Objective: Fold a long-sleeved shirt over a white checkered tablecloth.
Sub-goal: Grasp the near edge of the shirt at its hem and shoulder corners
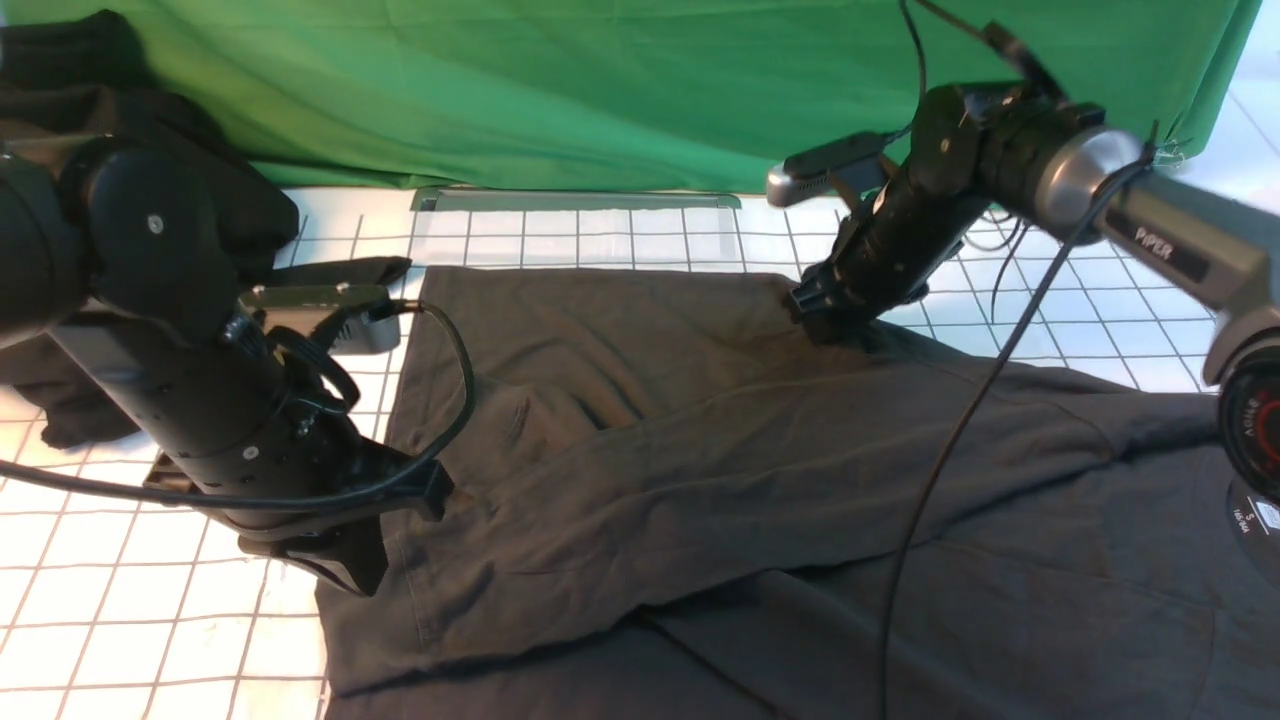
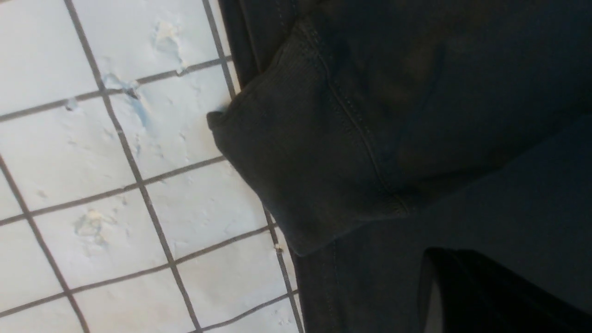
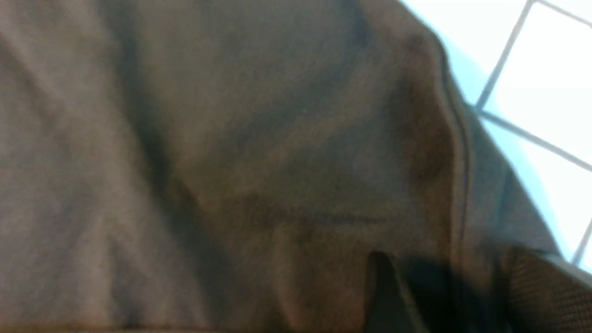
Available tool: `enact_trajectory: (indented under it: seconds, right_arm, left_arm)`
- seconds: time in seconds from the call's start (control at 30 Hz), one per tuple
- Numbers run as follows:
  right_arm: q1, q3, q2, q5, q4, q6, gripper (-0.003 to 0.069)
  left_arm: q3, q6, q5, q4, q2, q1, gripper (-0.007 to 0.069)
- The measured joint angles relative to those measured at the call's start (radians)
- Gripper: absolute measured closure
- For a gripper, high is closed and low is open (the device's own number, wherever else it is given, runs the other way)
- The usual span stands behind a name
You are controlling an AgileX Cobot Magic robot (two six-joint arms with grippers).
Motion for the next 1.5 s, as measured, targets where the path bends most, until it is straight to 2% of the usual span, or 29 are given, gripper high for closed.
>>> enact_trajectory:
  seconds: [0.03, 0.1, 0.17, 0.2, 0.23, 0.33, 0.8, 0.87, 0.93, 0.97, 1.0, 1.03, 1.13, 1.2, 1.27, 1.4, 1.43, 1.5]
  right_arm:
    - [0.000, 0.000, 0.003, -0.004, -0.004, -0.001, 0.0336]
    - [0.000, -0.006, 0.006, -0.013, -0.016, -0.002, 0.0434]
    - [0.000, -0.018, 0.006, -0.017, -0.039, -0.004, 0.0566]
    - [0.000, -0.022, 0.006, -0.017, -0.041, -0.004, 0.0575]
    - [-0.001, -0.039, 0.006, -0.021, -0.065, -0.004, 0.0627]
    - [-0.009, -0.067, 0.006, -0.019, -0.095, -0.004, 0.0645]
    - [-0.105, -0.101, 0.006, -0.077, -0.097, -0.004, 0.0647]
    - [-0.110, -0.101, 0.006, -0.097, -0.098, -0.004, 0.0643]
    - [-0.110, -0.101, 0.006, -0.108, -0.101, -0.004, 0.0605]
    - [-0.110, -0.103, 0.006, -0.108, -0.104, -0.004, 0.0552]
    - [-0.110, -0.103, 0.006, -0.108, -0.105, -0.004, 0.0552]
    - [-0.110, -0.106, 0.005, -0.100, -0.108, -0.004, 0.0463]
    - [-0.110, -0.117, -0.014, 0.002, -0.118, -0.004, 0.0295]
    - [-0.110, -0.132, -0.034, 0.104, -0.118, -0.002, 0.0260]
    - [-0.113, -0.142, -0.067, 0.203, -0.118, 0.000, 0.0291]
    - [-0.113, -0.136, -0.158, 0.325, -0.067, 0.002, 0.0546]
    - [-0.113, -0.127, -0.185, 0.331, -0.041, 0.000, 0.0592]
    - [-0.113, -0.092, -0.239, 0.336, 0.007, -0.001, 0.0632]
  left_arm:
    - [0.000, 0.000, 0.000, 0.000, 0.000, 0.000, 0.0630]
    - [0.000, -0.001, -0.001, 0.000, 0.000, 0.000, 0.0630]
    - [0.000, -0.002, -0.002, 0.000, 0.000, 0.000, 0.0630]
    - [0.000, -0.002, -0.002, 0.000, 0.000, 0.000, 0.0630]
    - [0.000, -0.003, -0.003, 0.000, 0.000, 0.000, 0.0629]
    - [0.000, -0.005, -0.003, 0.000, 0.000, 0.000, 0.0629]
    - [0.000, -0.005, -0.003, -0.003, 0.000, 0.001, 0.0629]
    - [0.000, -0.006, -0.003, -0.003, 0.000, 0.001, 0.0629]
    - [0.000, -0.007, -0.003, -0.003, 0.000, 0.001, 0.0629]
    - [0.000, -0.008, -0.004, -0.003, 0.000, 0.001, 0.0629]
    - [0.000, -0.008, -0.004, -0.003, 0.000, 0.001, 0.0629]
    - [0.000, -0.010, -0.004, -0.003, 0.000, 0.001, 0.0629]
    - [0.000, -0.029, -0.004, 0.022, 0.000, 0.001, 0.0629]
    - [-0.013, -0.075, -0.007, 0.062, 0.002, 0.003, 0.0629]
    - [-0.056, -0.114, 0.008, 0.097, 0.016, 0.018, 0.0629]
    - [-0.279, -0.131, 0.055, 0.106, 0.133, 0.080, 0.0629]
    - [-0.357, -0.131, 0.066, 0.106, 0.185, 0.096, 0.0629]
    - [-0.504, -0.131, 0.088, 0.106, 0.288, 0.117, 0.0629]
